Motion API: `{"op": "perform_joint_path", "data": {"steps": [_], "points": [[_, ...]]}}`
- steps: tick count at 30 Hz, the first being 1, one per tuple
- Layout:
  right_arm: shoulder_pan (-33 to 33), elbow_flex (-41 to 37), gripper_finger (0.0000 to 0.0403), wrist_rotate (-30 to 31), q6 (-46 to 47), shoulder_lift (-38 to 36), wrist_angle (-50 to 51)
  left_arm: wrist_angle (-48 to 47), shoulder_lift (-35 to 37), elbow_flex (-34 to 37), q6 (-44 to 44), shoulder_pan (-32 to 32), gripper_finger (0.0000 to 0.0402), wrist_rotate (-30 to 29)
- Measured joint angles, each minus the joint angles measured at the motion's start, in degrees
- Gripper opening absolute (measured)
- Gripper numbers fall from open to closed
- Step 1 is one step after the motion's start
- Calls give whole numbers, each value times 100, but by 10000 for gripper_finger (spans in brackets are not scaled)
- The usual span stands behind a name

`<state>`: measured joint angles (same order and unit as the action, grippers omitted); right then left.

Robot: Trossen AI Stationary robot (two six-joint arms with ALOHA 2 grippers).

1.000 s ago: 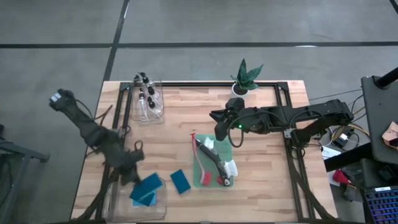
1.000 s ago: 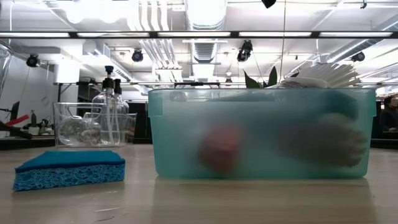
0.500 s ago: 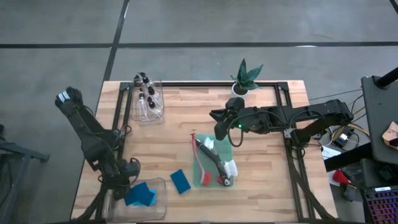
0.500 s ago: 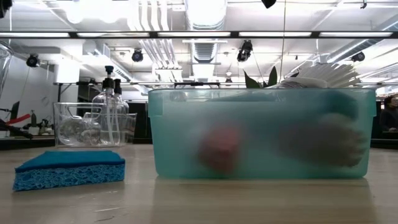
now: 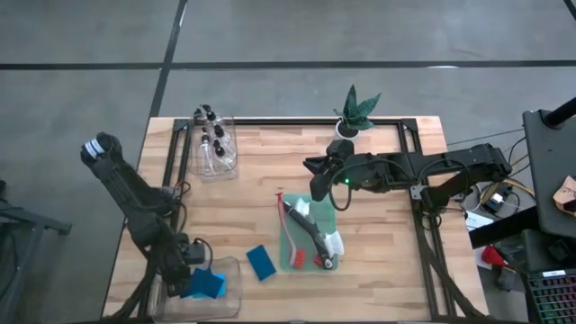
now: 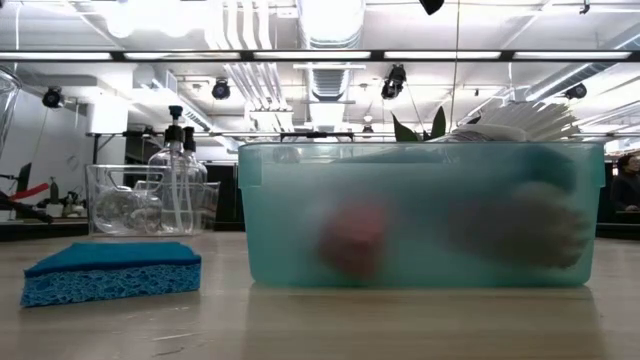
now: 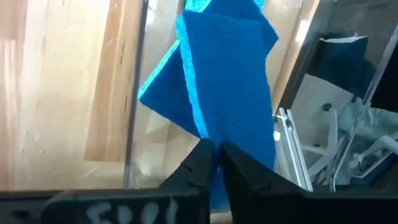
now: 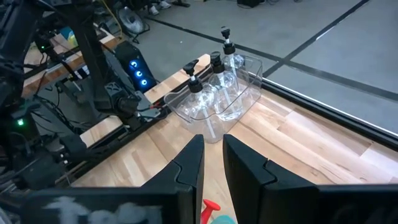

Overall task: Pick & Place Kitchen Sink Supplies
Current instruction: Put the blue sponge into the bottom transparent bin

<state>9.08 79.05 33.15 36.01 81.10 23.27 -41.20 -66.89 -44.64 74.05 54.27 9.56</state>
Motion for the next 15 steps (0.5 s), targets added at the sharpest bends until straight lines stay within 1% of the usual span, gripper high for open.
{"op": "perform_joint_path", "data": {"steps": [3,7,12,13,15], "points": [[0,0,57,0,-3,0,0,96,-98,-1,18,-4,53,-4],[0,0,57,0,-42,2,4,164,-64,-7,126,-4,107,4],[0,0,57,-1,-50,0,9,168,297,-99,606,-69,178,241],[0,0,57,-3,-51,0,9,167,397,-141,762,-95,188,198],[0,0,57,-3,-66,0,9,167,630,-257,951,-164,201,-137]]}}
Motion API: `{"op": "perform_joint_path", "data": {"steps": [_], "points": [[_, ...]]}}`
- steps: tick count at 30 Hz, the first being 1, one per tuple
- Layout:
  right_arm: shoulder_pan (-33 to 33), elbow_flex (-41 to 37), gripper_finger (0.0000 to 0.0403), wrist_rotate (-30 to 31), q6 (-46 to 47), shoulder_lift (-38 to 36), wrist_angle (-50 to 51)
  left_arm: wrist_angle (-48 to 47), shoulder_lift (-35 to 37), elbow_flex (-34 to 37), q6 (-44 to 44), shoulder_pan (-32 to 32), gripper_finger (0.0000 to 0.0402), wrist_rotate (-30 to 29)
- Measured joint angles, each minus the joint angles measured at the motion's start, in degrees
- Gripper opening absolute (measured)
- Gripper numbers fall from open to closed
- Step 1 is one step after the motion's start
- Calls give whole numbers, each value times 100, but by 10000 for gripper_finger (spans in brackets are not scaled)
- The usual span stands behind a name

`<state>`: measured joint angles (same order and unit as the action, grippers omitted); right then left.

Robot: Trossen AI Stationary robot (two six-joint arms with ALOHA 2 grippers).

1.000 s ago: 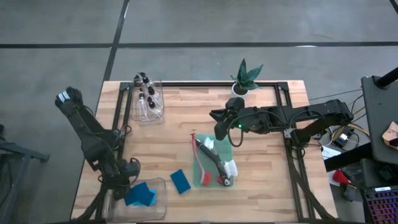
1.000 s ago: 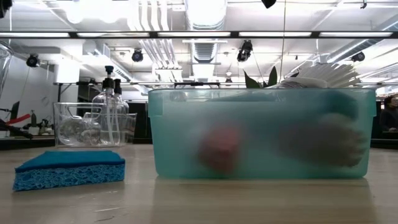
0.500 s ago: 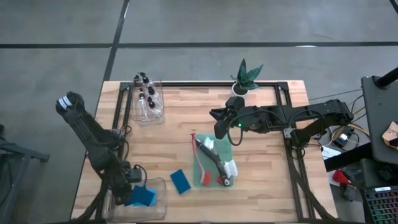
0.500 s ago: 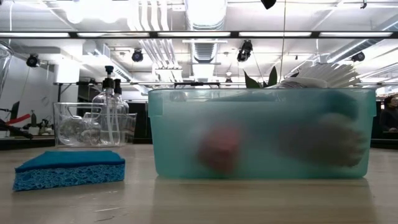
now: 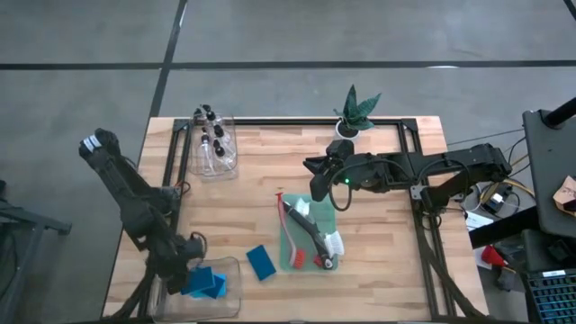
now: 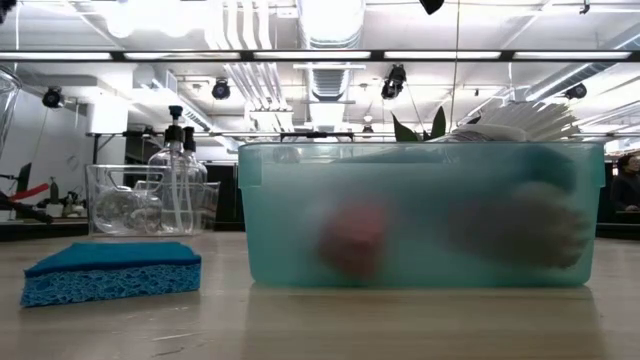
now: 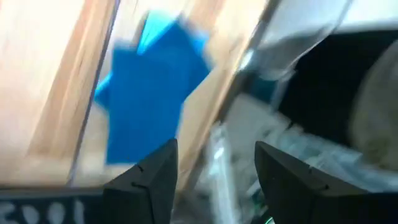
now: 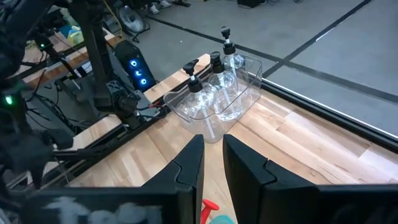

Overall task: Pick & Place Kitchen Sink Supplies
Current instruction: Put the blue sponge into the bottom transparent bin

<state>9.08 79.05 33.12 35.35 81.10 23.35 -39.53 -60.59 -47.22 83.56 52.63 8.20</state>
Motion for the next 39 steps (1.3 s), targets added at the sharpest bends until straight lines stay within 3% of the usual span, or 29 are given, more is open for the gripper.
{"op": "perform_joint_path", "data": {"steps": [8,13,16,22,25,33,39], "points": [[0,0,57,-2,-2,0,1,13,801,-314,53,-830,205,-2304],[0,0,57,-4,4,0,2,35,855,-315,-122,-1753,204,-2842],[0,0,57,-9,23,0,2,424,679,-313,-716,-2288,204,-2742],[0,0,57,-11,48,0,4,1023,-26,-313,-1812,-2928,204,-1757],[2,0,57,-11,52,0,4,981,-452,-311,-2177,-3044,204,-1469],[2,0,57,-10,66,0,7,1074,-1593,-311,-2255,-3157,204,-1463],[2,0,57,-9,67,0,7,1762,-2211,-311,-2578,-3157,204,-981]]}}
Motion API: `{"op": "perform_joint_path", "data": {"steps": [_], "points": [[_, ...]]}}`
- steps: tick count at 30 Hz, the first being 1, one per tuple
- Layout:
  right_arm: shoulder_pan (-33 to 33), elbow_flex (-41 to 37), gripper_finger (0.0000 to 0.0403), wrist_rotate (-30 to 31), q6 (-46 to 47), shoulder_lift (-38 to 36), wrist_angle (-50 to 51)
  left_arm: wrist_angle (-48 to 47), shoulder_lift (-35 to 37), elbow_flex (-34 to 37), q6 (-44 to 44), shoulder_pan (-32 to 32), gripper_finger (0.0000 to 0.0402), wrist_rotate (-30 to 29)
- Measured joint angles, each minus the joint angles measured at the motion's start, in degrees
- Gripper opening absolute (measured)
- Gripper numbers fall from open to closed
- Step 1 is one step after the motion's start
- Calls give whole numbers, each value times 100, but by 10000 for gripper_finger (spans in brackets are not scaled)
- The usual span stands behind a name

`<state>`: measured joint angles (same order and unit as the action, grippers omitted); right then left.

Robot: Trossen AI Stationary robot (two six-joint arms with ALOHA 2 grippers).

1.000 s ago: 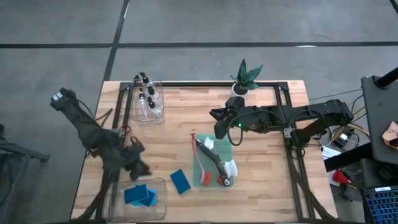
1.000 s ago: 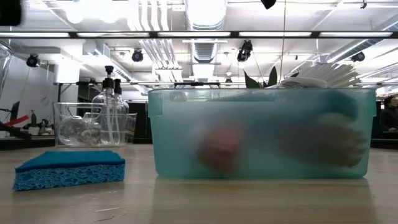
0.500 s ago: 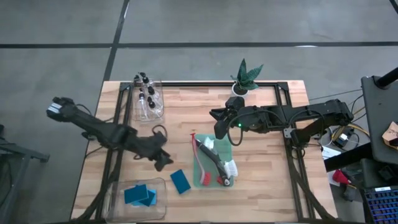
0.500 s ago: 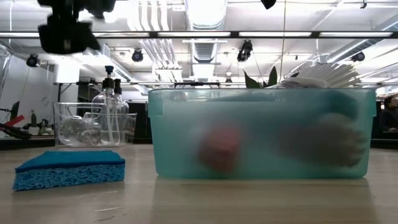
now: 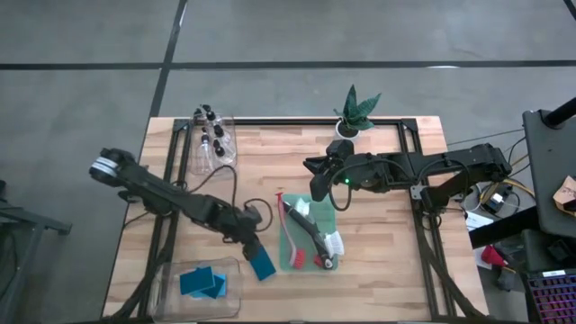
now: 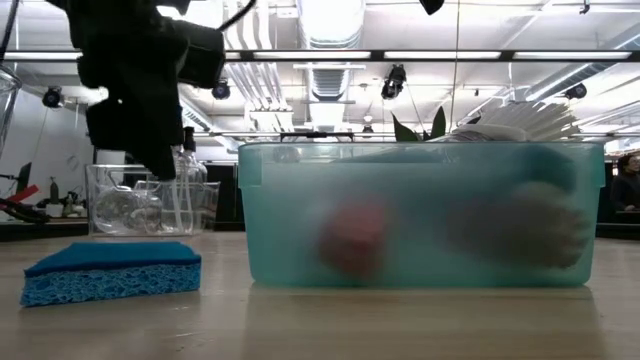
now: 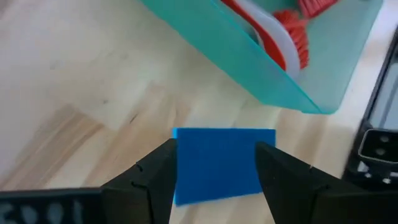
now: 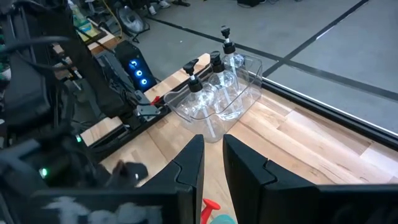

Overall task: Pick & Place Kitchen Sink Supplies
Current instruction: Put the blue sponge into the bottom transparent bin

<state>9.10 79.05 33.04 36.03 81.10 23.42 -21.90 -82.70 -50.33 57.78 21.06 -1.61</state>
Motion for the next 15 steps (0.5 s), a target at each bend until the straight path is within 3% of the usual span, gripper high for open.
{"op": "perform_joint_path", "data": {"steps": [15], "points": [[0,0,57,-2,-2,0,7,161,-1158,-4,-569,-33,204,458]]}}
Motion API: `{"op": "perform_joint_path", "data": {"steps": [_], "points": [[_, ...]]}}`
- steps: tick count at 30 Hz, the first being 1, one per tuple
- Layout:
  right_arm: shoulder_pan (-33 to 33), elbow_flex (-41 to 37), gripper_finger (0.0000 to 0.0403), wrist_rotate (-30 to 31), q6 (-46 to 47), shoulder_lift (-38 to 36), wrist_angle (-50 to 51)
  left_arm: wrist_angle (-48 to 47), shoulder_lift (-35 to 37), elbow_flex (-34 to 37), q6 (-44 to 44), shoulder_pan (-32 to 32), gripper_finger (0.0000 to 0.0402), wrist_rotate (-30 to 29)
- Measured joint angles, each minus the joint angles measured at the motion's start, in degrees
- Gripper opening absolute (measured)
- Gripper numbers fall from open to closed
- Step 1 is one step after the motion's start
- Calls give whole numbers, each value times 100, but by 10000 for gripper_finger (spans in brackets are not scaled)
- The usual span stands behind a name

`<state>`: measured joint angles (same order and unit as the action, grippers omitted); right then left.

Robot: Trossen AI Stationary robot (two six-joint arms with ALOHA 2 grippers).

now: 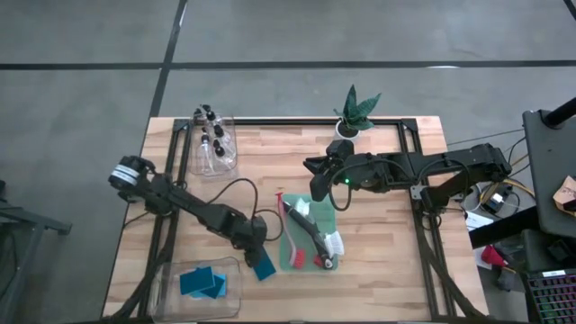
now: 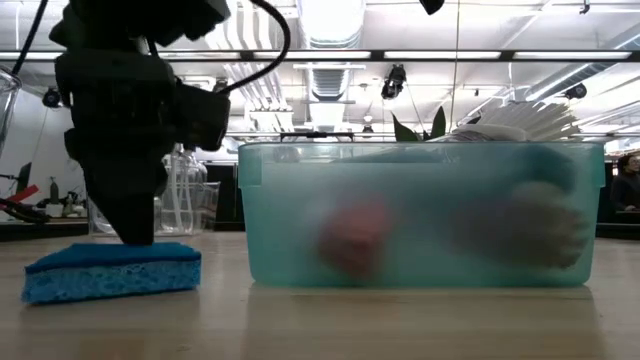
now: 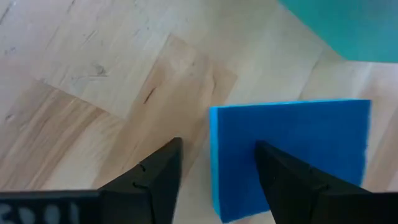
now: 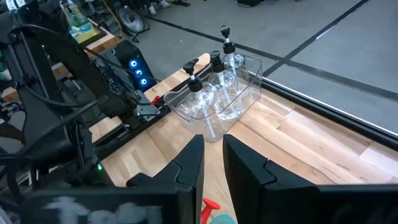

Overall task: Pick & Place Kitchen Sink Supplies
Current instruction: Put the blue sponge into the bottom transparent bin

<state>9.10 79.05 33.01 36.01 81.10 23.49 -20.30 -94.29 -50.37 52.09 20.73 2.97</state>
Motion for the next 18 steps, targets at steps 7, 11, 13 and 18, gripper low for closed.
{"op": "perform_joint_path", "data": {"steps": [7,11,13,18], "points": [[0,0,57,0,0,0,9,32,-128,-13,-201,-31,190,60],[0,0,57,-1,0,0,14,63,-105,-7,-351,-93,130,99],[0,0,57,0,-2,0,15,125,-111,-7,-430,-120,89,130],[0,0,57,0,-7,0,20,140,-117,-7,-789,-228,10,128]]}}
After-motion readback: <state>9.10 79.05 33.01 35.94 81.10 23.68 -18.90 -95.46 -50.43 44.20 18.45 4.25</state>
